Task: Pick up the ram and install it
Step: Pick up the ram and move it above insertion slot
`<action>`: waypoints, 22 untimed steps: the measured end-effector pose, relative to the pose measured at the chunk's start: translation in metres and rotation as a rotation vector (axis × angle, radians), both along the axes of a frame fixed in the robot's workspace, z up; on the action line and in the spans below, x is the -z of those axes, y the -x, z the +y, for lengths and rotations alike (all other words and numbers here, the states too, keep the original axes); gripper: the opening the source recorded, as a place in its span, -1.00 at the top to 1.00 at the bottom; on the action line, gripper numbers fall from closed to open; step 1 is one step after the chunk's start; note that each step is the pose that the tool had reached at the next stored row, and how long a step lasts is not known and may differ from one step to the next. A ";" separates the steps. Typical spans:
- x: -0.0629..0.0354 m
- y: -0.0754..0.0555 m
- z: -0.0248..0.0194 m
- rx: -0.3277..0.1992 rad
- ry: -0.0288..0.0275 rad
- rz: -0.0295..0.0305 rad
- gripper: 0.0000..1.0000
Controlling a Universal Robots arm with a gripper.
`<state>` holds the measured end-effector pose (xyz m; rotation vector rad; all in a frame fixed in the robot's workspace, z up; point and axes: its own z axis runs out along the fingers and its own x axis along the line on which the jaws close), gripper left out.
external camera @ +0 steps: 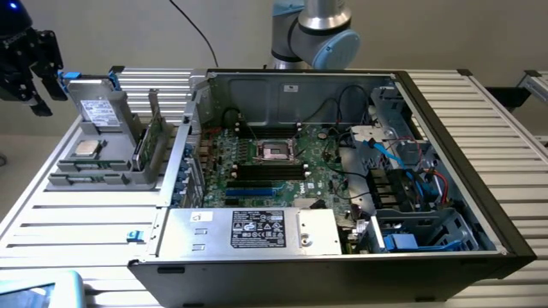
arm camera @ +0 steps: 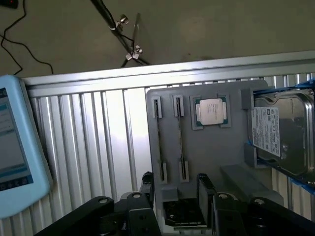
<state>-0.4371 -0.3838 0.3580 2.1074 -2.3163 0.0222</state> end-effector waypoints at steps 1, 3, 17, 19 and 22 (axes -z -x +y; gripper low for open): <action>0.0018 0.000 0.0000 -0.002 0.0000 0.0000 0.03; 0.0054 0.000 -0.0001 -0.005 0.0000 -0.0001 0.03; 0.0310 -0.003 -0.0021 -0.033 0.0000 0.0001 0.03; 0.0345 -0.003 -0.0027 -0.033 0.0000 0.0002 0.03; 0.0399 -0.003 -0.0032 -0.034 0.0000 0.0002 0.03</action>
